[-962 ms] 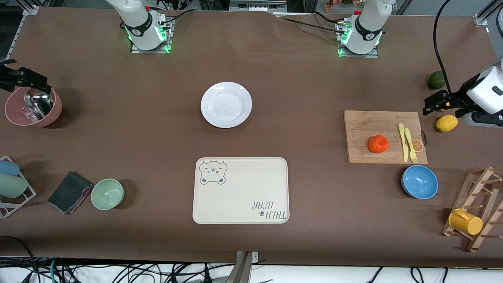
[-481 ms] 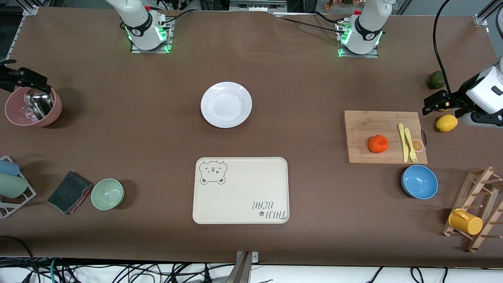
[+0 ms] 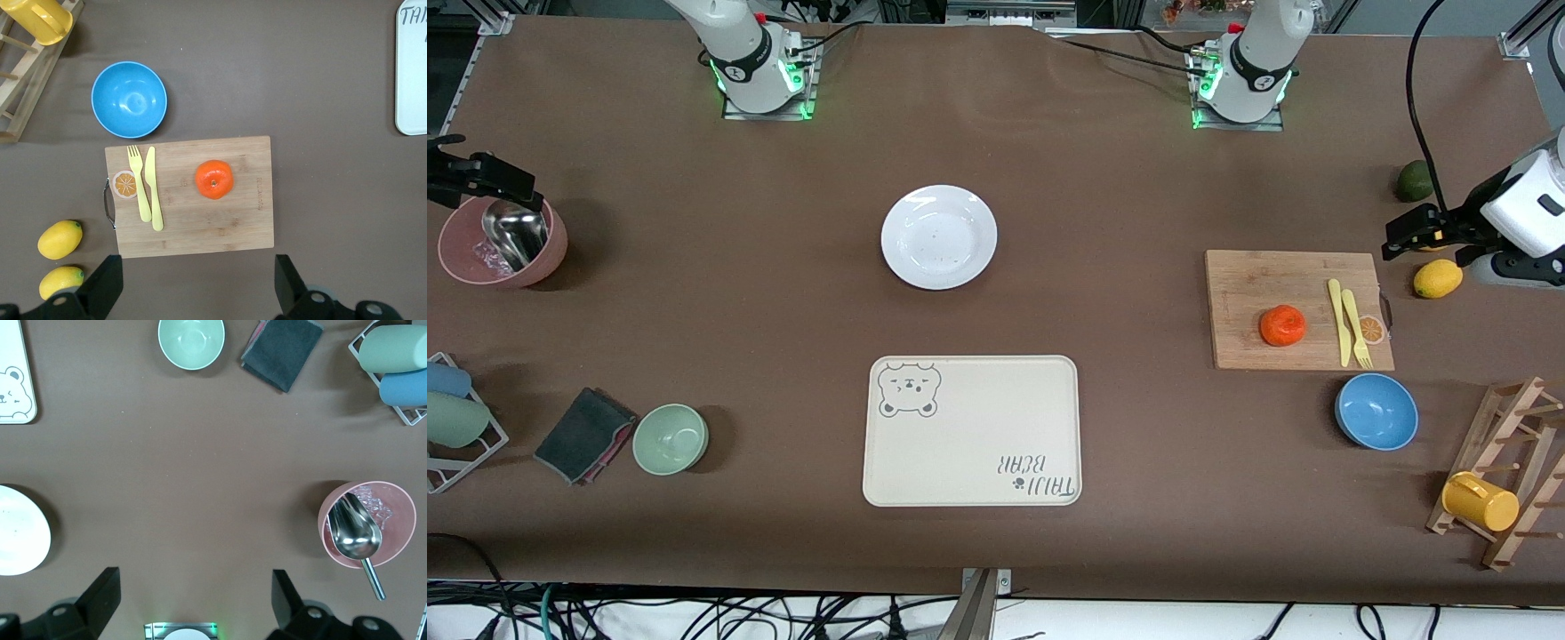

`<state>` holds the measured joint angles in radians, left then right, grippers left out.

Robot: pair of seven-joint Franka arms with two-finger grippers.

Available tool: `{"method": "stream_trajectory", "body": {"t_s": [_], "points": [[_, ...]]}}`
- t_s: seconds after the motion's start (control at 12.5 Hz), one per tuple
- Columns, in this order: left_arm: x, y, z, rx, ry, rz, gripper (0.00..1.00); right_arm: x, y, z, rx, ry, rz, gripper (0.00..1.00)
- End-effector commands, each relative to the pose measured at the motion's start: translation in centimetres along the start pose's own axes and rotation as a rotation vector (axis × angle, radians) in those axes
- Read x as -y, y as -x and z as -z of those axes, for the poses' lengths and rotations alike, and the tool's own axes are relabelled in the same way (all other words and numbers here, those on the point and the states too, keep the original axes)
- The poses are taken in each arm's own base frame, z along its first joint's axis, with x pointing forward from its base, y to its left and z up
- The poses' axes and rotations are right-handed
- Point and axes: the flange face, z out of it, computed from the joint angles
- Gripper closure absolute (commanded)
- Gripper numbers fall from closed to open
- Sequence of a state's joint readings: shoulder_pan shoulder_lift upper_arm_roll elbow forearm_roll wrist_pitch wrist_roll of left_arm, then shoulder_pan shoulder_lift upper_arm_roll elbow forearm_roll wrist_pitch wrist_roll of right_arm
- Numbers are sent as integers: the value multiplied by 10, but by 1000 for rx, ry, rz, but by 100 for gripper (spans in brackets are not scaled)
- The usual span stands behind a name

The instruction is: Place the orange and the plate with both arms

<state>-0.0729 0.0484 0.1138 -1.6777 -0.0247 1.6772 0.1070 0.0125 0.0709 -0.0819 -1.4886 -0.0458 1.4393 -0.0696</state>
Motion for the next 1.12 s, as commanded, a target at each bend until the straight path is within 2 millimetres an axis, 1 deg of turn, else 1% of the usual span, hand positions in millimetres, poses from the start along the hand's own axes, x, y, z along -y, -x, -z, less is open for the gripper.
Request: {"method": "stream_trajectory", "body": {"t_s": [0.0,0.24,0.4,0.48,0.56,0.64,0.72,0.8,0.88,0.96,1.04], "points": [[-1,1,2,4,6,-25,0,1,0,6,0,12,-10,0],[-1,1,1,6,7,-25,0,4,-1,7,-11,13,-7,0],[-1,1,1,6,7,-25,0,-1,-1,8,-12,12,-16,0],[-1,0,0,4,6,-28,0,-1,0,8,-8,12,-15,0],[5,-8,-13,20,9,-14,0,0,1,9,-6,11,-14,0],[6,-17,-27,39,18,-12,0,0,7,12,-2,10,-14,0],[-1,-37,-64,80,6,-15,0,-1,11,14,15,9,-15,0],[3,-58,-104,128,9,-9,0,-1,11,14,11,9,-15,0],[-3,-72,-127,158,0,-18,0,-1,9,13,12,9,-14,0],[-7,-75,-141,181,6,-31,0,-1,9,12,12,8,-13,0],[-6,-78,-161,205,7,-33,0,0,9,12,14,6,-9,0]]}}
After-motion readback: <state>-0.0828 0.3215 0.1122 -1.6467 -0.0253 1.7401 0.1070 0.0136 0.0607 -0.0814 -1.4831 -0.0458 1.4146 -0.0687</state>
